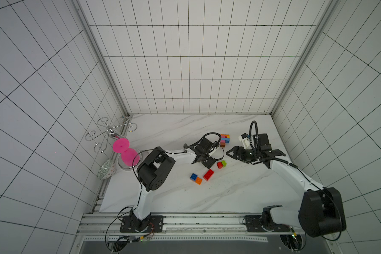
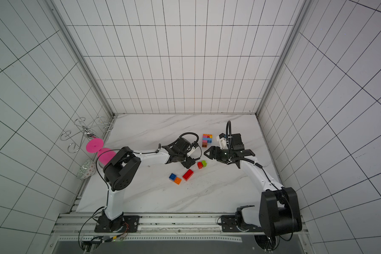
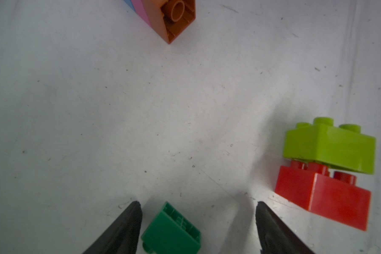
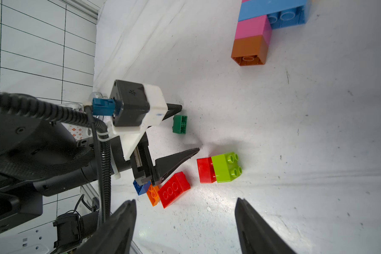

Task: Assemble the letter p with lego
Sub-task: Pick up the lego brick from the center of the board.

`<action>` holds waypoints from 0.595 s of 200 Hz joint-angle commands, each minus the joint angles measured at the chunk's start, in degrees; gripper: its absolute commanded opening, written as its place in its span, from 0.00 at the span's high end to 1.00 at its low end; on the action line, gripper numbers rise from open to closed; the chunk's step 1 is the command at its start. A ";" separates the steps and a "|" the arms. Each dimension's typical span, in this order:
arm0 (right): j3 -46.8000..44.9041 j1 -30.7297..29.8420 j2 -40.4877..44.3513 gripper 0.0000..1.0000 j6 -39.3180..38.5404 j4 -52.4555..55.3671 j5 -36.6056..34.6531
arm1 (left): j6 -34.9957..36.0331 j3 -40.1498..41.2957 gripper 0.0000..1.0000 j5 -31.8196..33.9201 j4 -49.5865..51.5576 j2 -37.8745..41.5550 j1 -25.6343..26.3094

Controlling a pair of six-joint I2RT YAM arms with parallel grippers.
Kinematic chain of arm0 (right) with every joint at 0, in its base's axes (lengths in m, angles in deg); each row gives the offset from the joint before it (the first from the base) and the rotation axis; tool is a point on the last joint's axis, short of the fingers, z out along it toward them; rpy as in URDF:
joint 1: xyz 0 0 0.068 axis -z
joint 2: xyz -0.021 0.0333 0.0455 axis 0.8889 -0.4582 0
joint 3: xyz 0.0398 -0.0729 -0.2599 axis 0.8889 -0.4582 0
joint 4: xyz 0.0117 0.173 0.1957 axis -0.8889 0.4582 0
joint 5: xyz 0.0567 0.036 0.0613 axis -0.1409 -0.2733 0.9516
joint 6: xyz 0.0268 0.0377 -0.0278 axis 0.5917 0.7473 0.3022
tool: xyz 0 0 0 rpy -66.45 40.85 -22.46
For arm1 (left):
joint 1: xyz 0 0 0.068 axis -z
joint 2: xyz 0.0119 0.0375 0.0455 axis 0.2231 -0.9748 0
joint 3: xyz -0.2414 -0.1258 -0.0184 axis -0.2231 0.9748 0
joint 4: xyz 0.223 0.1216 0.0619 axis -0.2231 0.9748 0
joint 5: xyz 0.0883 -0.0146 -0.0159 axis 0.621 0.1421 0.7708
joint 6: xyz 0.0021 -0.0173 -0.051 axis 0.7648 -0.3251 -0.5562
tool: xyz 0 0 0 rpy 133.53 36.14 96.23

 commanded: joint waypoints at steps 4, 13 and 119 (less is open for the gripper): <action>-1.41 0.56 0.66 0.26 -0.33 -0.46 1.17 | 0.33 2.03 0.26 1.11 4.84 0.64 -0.19; -1.37 0.50 0.52 0.26 -0.33 -0.48 1.26 | 0.25 2.51 0.27 0.86 4.76 1.06 -0.06; -1.45 0.54 -0.67 0.27 -0.35 -1.06 1.35 | -2.48 6.74 0.29 4.00 3.04 5.40 3.81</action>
